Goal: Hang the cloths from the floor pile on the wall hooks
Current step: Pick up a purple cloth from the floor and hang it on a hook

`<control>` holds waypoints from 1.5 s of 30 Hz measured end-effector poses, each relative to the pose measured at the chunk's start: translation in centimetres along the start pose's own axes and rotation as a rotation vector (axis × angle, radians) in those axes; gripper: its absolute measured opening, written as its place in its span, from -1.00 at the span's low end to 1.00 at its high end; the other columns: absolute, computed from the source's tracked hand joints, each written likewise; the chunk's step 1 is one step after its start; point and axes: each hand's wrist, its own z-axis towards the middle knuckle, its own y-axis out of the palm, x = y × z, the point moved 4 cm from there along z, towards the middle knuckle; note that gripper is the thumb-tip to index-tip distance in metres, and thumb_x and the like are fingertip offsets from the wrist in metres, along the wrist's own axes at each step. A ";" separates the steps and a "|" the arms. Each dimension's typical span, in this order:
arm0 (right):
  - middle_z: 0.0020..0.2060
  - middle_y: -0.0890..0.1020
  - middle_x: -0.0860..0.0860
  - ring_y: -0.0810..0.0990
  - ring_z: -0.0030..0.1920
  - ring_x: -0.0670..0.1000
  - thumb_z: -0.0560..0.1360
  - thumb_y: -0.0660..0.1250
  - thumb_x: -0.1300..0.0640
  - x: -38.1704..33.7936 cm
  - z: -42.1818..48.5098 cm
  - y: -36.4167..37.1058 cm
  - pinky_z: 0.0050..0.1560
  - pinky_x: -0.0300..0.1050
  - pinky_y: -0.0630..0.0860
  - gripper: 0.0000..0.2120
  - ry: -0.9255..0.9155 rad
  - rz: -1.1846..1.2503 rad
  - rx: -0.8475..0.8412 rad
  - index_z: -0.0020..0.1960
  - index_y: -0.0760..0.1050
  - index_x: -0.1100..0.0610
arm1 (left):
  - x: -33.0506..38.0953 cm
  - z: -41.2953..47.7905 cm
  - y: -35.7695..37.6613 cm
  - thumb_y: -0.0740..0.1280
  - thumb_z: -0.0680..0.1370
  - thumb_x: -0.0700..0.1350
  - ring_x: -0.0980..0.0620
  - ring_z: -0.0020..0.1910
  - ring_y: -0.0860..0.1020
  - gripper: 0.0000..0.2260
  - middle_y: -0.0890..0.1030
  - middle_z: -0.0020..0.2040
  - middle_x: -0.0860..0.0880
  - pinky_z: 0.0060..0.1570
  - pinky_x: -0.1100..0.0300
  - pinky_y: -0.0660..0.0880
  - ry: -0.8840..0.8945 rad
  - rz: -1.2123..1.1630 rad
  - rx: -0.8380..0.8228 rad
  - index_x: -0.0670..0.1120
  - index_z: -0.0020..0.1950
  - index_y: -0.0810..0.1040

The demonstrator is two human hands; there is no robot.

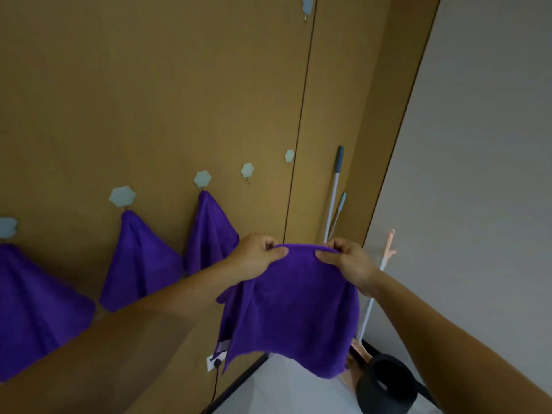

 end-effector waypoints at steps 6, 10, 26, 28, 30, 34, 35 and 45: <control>-0.15 0.71 0.09 0.68 -0.20 0.00 0.49 0.43 0.10 -1.7 5.6 2.4 -0.15 -0.15 0.62 -0.83 -0.028 -0.022 -0.068 0.00 0.65 0.18 | -1.6 3.9 -2.5 0.33 0.56 0.00 0.16 -0.38 0.42 -0.74 0.47 -0.39 0.11 -0.32 0.26 0.36 0.027 0.133 0.155 0.05 -0.33 0.44; -0.26 0.71 0.08 0.66 -0.32 -0.06 0.43 0.49 0.08 -1.7 10.5 3.0 -0.34 -0.26 0.58 -0.82 -0.058 0.042 -0.039 -0.09 0.66 0.20 | -3.0 6.8 -4.1 0.43 0.49 0.01 0.27 -0.49 0.41 -0.74 0.47 -0.52 0.18 -0.45 0.44 0.32 0.035 0.105 0.234 0.00 -0.38 0.53; -0.22 0.66 0.01 0.61 -0.16 0.04 0.51 0.30 -0.18 -4.6 35.6 7.8 -0.07 0.03 0.56 -0.70 -0.493 -0.288 0.000 -0.08 0.60 0.05 | -6.7 21.8 -10.1 0.19 0.61 0.11 -0.03 -0.21 0.58 -0.69 0.63 -0.22 -0.03 -0.23 0.15 0.43 -0.182 0.523 0.730 -0.08 -0.02 0.60; -0.20 0.67 -0.01 0.61 -0.13 0.02 0.50 0.31 -0.18 -4.7 37.2 8.9 -0.04 0.00 0.55 -0.72 -0.501 -0.275 -0.020 -0.04 0.62 0.01 | -7.0 22.6 -10.5 0.14 0.62 0.10 -0.08 -0.15 0.59 -0.66 0.65 -0.14 -0.08 -0.22 0.14 0.40 -0.219 0.651 0.761 -0.10 0.04 0.59; -0.18 0.67 -0.03 0.61 -0.11 0.01 0.50 0.32 -0.17 -4.7 38.1 9.8 -0.03 -0.03 0.54 -0.74 -0.502 -0.248 -0.026 -0.02 0.63 0.00 | -7.1 23.1 -10.7 0.10 0.63 0.10 -0.10 -0.13 0.59 -0.64 0.65 -0.11 -0.09 -0.24 0.13 0.38 -0.245 0.788 0.776 -0.10 0.09 0.56; -0.20 0.66 -0.04 0.60 -0.15 -0.01 0.49 0.33 -0.19 -3.6 39.1 10.3 -0.08 -0.05 0.54 -0.72 -0.506 -0.231 0.002 -0.03 0.61 0.01 | -7.6 23.6 -10.2 0.08 0.63 0.10 -0.07 -0.14 0.59 -0.65 0.64 -0.09 -0.06 -0.26 0.15 0.35 -0.295 0.897 0.737 -0.06 0.16 0.53; -0.21 0.65 -0.06 0.60 -0.16 -0.03 0.48 0.33 -0.20 -3.2 39.2 10.4 -0.09 -0.05 0.54 -0.73 -0.498 -0.240 -0.006 -0.06 0.60 -0.01 | -7.8 23.6 -9.9 0.08 0.63 0.11 -0.05 -0.16 0.58 -0.66 0.64 -0.10 -0.04 -0.26 0.15 0.36 -0.322 0.891 0.717 -0.06 0.15 0.53; -0.41 0.63 -0.06 0.62 -0.29 0.00 0.31 0.48 -0.24 0.7 39.5 12.0 -0.23 -0.05 0.56 -0.67 -0.173 -0.050 -0.165 -0.34 0.55 0.01 | -11.0 23.9 -8.8 0.27 0.57 0.07 0.09 -0.49 0.41 -0.59 0.47 -0.48 0.00 -0.51 0.23 0.25 -0.528 0.380 0.677 -0.09 -0.44 0.42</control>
